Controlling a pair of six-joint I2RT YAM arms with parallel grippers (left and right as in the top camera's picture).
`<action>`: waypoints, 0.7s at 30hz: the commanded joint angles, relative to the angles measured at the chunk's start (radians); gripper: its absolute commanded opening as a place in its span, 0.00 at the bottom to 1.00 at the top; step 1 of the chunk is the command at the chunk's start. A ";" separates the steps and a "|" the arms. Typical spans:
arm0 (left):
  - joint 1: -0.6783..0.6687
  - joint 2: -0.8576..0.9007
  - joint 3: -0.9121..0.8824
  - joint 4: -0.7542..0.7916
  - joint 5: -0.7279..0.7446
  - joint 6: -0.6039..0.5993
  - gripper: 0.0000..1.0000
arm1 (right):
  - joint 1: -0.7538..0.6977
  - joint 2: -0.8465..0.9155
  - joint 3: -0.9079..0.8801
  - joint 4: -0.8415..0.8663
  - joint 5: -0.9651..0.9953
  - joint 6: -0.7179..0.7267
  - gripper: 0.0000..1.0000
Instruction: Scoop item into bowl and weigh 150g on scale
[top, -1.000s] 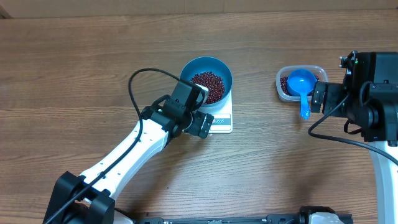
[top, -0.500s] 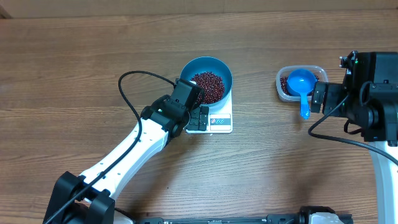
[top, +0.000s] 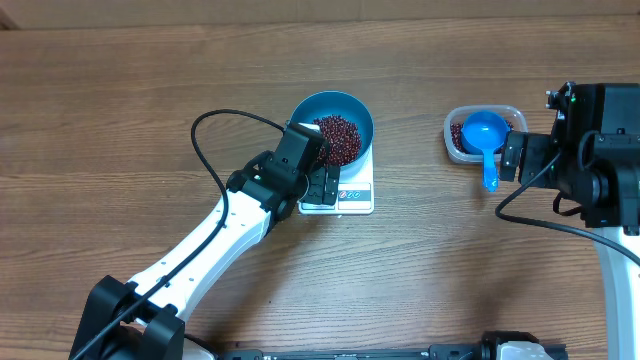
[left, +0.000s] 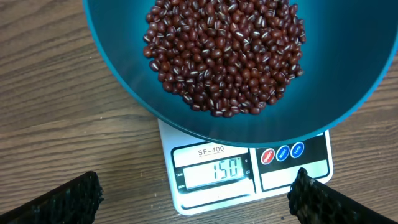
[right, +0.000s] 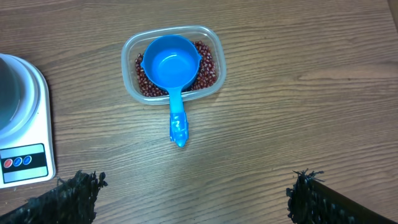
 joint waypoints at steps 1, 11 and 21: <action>0.005 0.007 0.003 0.007 0.023 0.038 1.00 | 0.003 0.000 0.027 0.006 -0.005 -0.001 1.00; 0.005 0.007 0.003 -0.018 0.064 0.038 1.00 | 0.003 0.000 0.027 0.005 -0.005 -0.001 1.00; 0.002 0.007 0.003 -0.135 0.277 0.002 1.00 | 0.003 0.000 0.027 0.006 -0.005 -0.001 1.00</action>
